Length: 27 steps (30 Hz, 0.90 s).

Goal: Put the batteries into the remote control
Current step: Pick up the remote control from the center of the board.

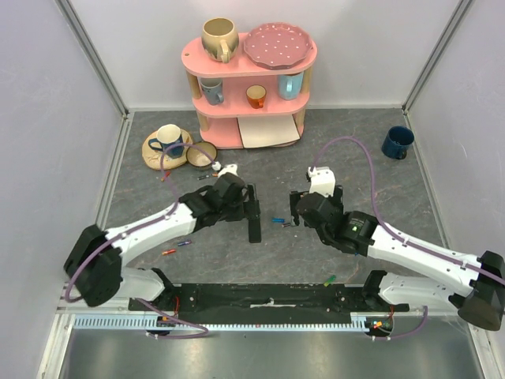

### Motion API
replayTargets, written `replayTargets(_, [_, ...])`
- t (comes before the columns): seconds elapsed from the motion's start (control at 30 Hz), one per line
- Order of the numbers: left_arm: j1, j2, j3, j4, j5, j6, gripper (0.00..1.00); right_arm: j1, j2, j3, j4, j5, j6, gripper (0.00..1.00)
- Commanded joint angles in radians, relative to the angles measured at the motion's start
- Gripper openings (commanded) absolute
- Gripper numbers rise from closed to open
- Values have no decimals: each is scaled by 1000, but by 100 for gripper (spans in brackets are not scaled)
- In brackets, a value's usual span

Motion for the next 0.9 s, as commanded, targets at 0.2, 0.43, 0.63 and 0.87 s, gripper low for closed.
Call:
replayTargets(0.2, [-41, 279, 157, 28, -44, 33, 99, -13, -108, -77, 71, 28, -28, 97])
replayTargets(0.43, [-53, 375, 197, 8, -90, 7, 89, -19, -111, -99, 69, 22, -6, 97])
replayTargets(0.63, [-61, 432, 244, -18, -115, 8, 80, -23, -105, -103, 68, 22, 4, 97])
replayTargets(0.87, [-68, 492, 283, -67, -170, -8, 73, -23, -111, -113, 68, 19, 10, 97])
